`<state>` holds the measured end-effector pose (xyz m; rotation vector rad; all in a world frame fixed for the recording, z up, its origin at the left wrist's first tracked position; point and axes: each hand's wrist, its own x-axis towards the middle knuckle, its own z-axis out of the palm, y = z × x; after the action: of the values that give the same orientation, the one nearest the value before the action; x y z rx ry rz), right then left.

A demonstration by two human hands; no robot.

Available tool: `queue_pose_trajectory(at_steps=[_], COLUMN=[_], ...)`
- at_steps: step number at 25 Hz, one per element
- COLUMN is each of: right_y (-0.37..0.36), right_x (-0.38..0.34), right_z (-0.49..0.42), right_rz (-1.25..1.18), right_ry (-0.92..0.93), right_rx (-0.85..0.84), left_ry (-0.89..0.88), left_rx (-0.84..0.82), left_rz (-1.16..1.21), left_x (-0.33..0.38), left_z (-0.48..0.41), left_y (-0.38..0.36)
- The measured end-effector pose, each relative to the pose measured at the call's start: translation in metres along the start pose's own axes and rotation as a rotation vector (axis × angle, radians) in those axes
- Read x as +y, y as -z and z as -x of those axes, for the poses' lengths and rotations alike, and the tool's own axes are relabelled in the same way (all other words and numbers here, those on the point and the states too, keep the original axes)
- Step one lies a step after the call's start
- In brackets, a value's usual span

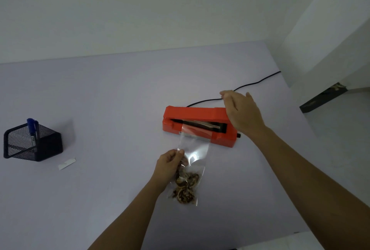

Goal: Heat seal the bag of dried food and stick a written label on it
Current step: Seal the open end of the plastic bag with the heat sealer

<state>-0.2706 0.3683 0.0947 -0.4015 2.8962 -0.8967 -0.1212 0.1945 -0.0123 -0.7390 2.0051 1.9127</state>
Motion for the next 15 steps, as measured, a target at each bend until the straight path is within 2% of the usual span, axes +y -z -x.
queue_pose_trajectory(at_steps=[3,9,15], right_y=[0.021,0.051,0.060], right_x=[-0.034,-0.033,-0.030], right_z=[-0.001,0.014,0.014], right_rz=[-0.086,-0.029,0.035], right_ry=[0.062,0.178,0.235], right_rx=[0.026,-0.165,-0.090], left_ry=[-0.004,0.000,0.003], left_rx=[0.002,-0.005,0.006], left_rz=[-0.009,-0.001,0.000], left_x=[-0.001,0.000,-0.001], left_z=[0.001,0.001,0.001], left_y=[0.001,0.001,0.002])
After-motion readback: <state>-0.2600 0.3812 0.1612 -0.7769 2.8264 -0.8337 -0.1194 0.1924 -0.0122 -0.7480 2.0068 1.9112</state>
